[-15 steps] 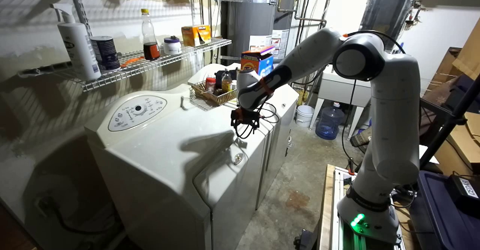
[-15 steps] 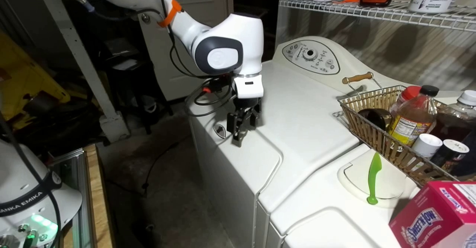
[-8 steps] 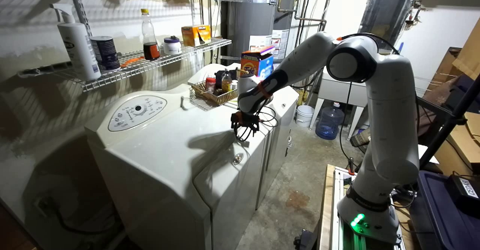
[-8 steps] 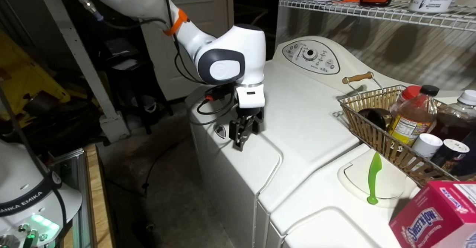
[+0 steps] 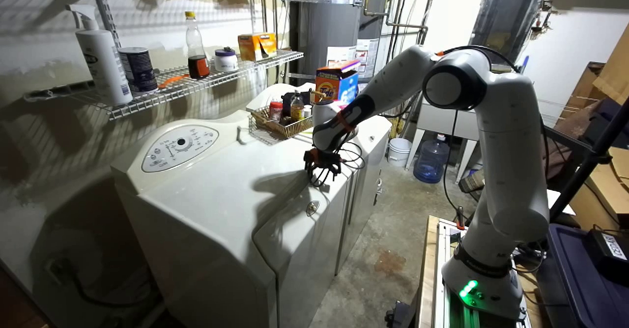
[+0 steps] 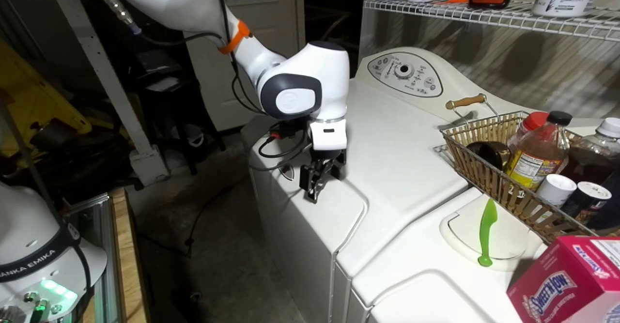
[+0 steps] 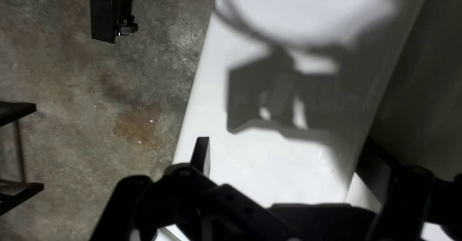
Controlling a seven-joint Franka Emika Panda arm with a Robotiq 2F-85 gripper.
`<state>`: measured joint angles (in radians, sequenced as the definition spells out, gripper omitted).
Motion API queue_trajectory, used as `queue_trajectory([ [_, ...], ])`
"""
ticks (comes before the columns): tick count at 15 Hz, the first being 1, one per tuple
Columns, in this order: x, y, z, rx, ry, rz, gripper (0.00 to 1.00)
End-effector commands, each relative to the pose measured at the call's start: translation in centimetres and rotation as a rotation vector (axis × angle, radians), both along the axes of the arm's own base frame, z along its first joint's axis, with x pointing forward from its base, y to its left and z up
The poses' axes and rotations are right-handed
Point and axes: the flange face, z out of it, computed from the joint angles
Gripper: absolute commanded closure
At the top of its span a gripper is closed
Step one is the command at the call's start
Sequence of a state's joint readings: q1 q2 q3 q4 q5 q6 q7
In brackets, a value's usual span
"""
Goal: Open the machine on the left.
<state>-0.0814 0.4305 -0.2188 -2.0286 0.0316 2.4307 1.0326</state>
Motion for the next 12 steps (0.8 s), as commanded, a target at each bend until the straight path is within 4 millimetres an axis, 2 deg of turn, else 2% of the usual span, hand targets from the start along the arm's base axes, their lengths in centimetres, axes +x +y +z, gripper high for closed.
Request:
queue_trajectory([
  [1,-1.6,-1.2,-0.7,0.015,0.047,-0.044,0.00],
  [6,-5.0,-2.4,-1.5,0.065,0.053,-0.126,0.00],
  [10,-7.9,-2.5,-1.9,0.120,0.038,-0.208,0.00],
  [12,-8.6,-2.5,-2.0,0.128,0.018,-0.233,0.00],
])
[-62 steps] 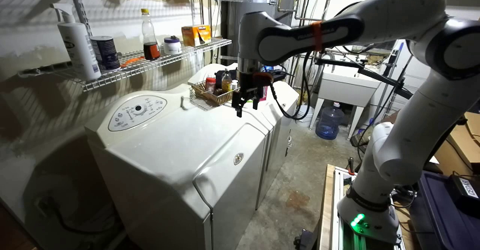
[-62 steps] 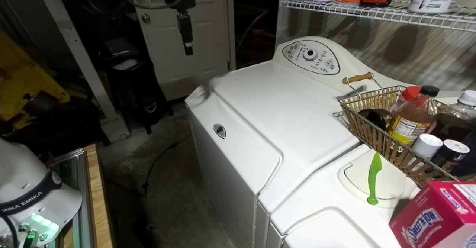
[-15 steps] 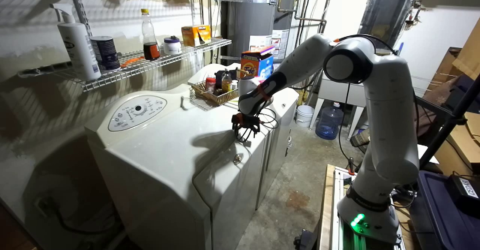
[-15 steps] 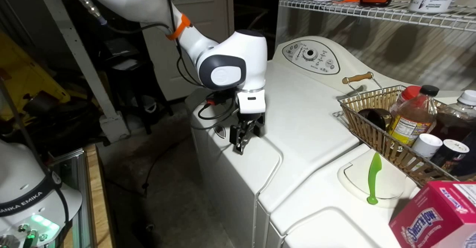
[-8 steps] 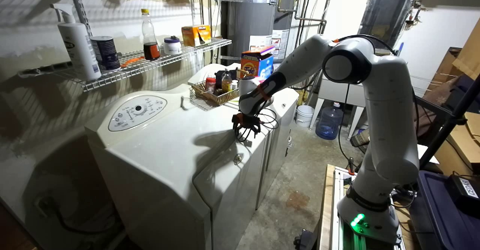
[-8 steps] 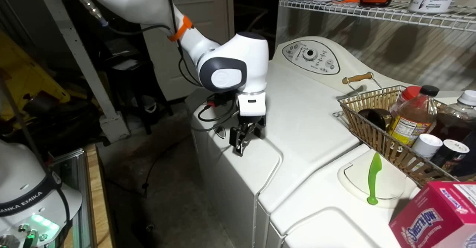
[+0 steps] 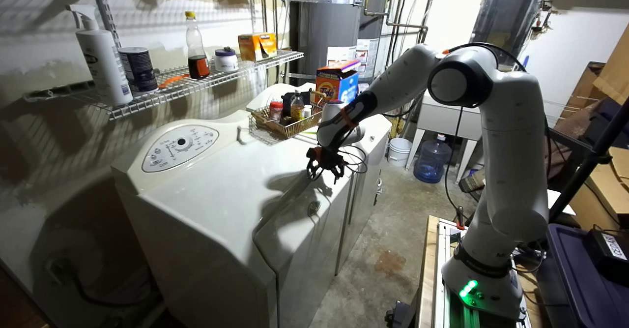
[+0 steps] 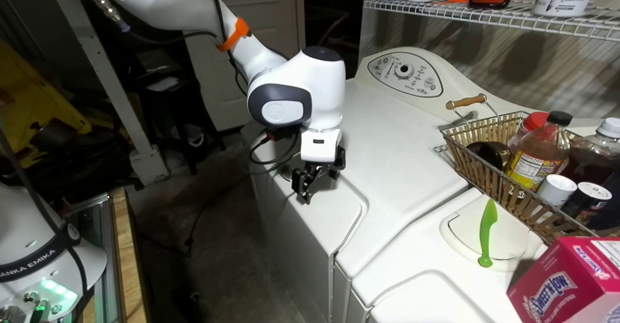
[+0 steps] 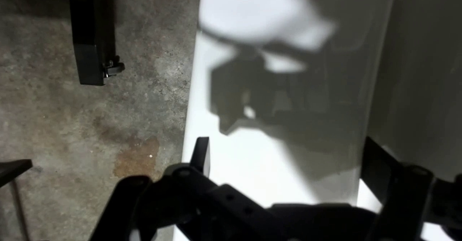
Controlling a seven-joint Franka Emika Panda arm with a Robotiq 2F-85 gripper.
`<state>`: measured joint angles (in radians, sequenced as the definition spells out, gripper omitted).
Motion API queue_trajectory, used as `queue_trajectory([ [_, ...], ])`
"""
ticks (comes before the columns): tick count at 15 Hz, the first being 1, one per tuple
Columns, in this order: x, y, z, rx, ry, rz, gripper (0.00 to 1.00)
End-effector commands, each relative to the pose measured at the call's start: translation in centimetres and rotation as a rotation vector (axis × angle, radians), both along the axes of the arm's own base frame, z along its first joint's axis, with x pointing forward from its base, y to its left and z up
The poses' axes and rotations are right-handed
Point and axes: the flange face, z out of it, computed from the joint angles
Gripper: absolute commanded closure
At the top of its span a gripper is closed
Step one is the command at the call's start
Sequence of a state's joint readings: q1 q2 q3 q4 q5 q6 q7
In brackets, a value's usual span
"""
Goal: Open the machine on the left.
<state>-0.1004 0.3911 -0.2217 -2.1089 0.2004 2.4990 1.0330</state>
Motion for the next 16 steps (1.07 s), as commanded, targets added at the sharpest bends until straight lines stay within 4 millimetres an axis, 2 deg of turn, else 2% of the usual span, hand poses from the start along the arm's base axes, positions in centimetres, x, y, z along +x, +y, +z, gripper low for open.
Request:
queue_trajectory([
  [1,-6.8,-1.4,-1.7,0.052,0.085,-0.067,0.00],
  [2,-7.9,-1.5,-2.1,0.067,0.116,-0.063,0.00],
  [3,-9.8,-2.0,-2.8,0.072,0.159,-0.069,0.00],
  [5,-12.4,-3.4,-4.1,0.068,0.202,-0.111,0.00],
  [7,-13.7,-3.7,-4.2,0.078,0.199,-0.136,0.00],
  [11,-13.4,-2.8,-1.2,0.062,0.139,-0.120,0.00],
  [16,-13.3,-1.7,4.1,-0.017,0.095,0.017,0.00],
])
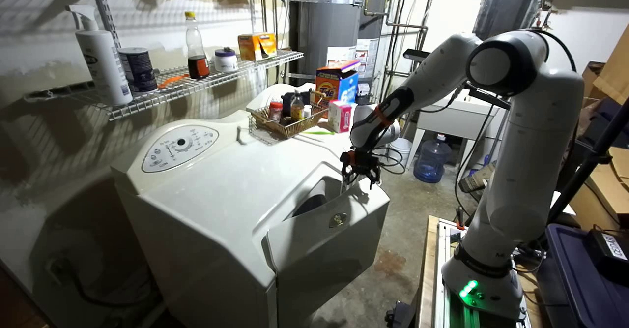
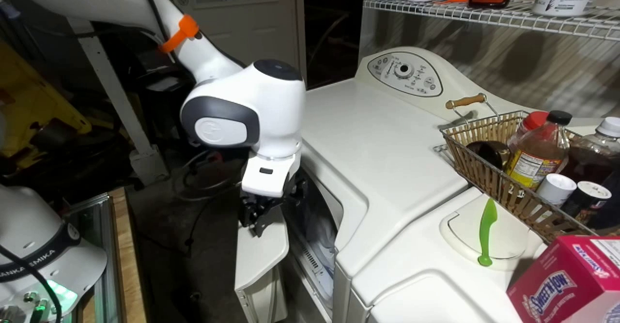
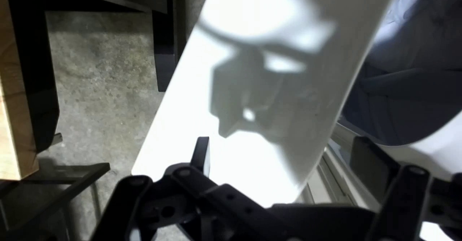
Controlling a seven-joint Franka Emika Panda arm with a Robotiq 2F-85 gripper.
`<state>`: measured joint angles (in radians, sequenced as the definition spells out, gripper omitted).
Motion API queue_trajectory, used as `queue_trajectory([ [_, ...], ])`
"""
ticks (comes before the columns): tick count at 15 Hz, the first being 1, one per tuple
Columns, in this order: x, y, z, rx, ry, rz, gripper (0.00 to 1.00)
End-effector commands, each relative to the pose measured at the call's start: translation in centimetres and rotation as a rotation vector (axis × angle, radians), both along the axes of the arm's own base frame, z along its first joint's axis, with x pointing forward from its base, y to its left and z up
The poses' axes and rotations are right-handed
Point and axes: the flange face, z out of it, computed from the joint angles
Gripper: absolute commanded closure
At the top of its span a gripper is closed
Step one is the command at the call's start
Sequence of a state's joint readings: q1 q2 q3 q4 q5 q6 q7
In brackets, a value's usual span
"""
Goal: Open the machine on the left.
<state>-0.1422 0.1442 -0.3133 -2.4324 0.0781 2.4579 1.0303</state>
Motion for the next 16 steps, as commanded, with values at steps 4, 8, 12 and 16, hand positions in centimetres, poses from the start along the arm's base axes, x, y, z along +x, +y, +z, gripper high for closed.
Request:
queue_trajectory([
  [4,0.5,1.9,7.1,-0.088,-0.105,0.310,0.00],
  [8,3.1,2.6,6.9,-0.127,-0.194,0.509,0.00],
  [12,4.5,3.3,4.4,-0.152,-0.250,0.665,0.00],
  [16,3.3,3.9,1.6,-0.003,-0.110,0.766,0.00],
])
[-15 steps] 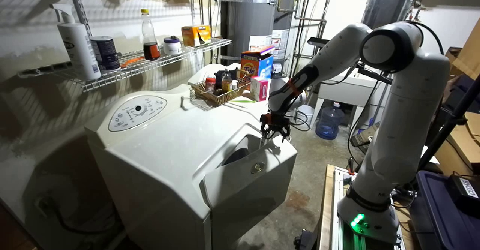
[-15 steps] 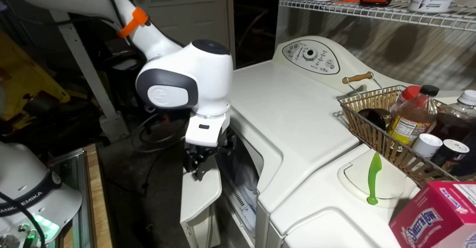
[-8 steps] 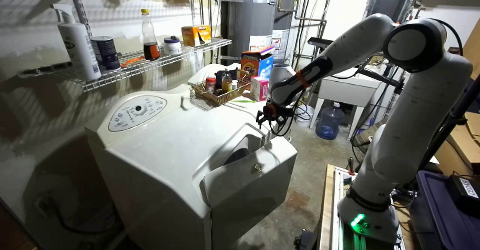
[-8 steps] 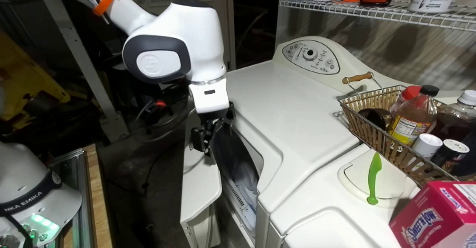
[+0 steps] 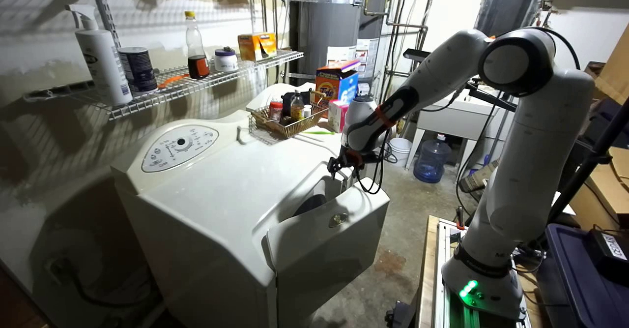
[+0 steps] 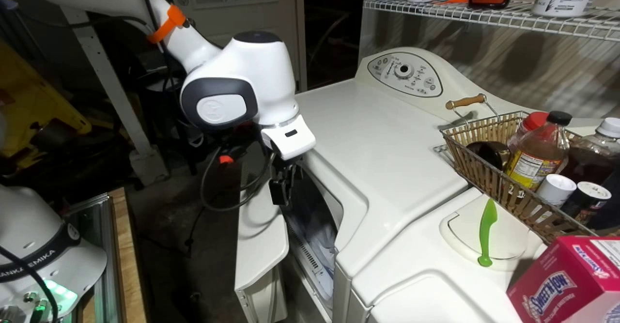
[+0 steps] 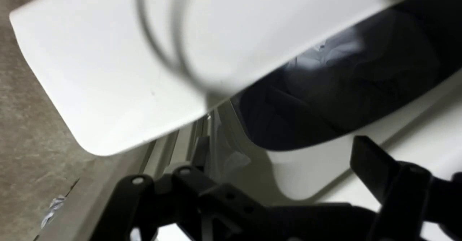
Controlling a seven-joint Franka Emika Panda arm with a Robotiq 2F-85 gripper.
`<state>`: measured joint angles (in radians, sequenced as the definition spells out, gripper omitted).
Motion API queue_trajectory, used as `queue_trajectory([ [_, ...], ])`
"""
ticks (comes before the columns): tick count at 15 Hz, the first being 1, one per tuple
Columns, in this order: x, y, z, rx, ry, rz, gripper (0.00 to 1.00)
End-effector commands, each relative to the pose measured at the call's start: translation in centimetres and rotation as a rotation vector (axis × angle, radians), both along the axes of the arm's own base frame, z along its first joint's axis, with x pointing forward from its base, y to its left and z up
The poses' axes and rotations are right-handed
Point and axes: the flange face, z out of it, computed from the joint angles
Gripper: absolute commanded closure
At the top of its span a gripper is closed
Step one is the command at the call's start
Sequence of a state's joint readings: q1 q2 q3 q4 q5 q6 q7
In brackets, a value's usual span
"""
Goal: Open the machine on the left.
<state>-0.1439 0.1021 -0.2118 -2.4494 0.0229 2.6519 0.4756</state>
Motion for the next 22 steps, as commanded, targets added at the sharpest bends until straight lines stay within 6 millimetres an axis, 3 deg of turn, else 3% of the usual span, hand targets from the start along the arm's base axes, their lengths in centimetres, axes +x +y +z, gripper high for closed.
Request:
queue_trajectory([
  [1,-0.5,0.0,-1.8,0.067,0.142,0.088,0.00],
  [5,-1.5,0.1,-2.6,0.134,0.281,0.136,0.00],
  [14,-2.5,1.1,-1.4,0.254,0.475,0.171,0.00],
  [17,-2.0,1.3,-0.2,0.253,0.403,0.167,0.00],
  [22,-0.7,2.9,4.4,0.150,0.154,0.286,0.00],
])
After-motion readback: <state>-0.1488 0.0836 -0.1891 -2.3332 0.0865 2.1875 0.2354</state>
